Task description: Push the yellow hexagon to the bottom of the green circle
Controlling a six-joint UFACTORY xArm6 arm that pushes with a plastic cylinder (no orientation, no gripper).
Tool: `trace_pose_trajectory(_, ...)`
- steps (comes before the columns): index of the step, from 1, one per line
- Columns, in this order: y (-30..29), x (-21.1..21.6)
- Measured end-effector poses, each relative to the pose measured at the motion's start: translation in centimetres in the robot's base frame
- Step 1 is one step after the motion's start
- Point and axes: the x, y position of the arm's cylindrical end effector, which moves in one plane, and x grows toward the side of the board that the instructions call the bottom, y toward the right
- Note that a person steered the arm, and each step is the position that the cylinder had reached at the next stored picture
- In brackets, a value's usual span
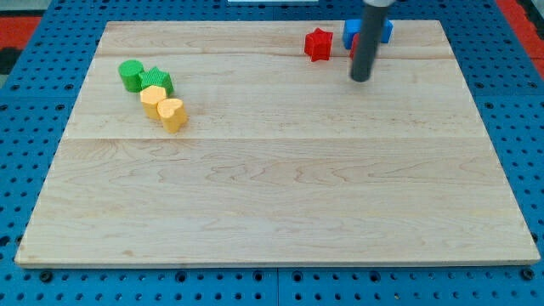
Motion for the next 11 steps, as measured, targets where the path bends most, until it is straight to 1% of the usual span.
trace_pose_trajectory(1,-6.1,-2.4)
trace_pose_trajectory(2,-14.7,-5.1)
trace_pose_trajectory(3,-24.2,-5.3)
trace_pose_trajectory(4,-30.0,-4.6)
trace_pose_trajectory(5,-31.3,-4.1)
trace_pose_trajectory(6,-32.4,-2.4)
trace_pose_trajectory(7,-34.1,-1.9)
trace_pose_trajectory(8,-29.6,1.9)
trace_pose_trajectory(9,-27.4,6.0)
trace_pose_trajectory(10,-25.9,9.5)
trace_pose_trajectory(11,-26.0,12.5)
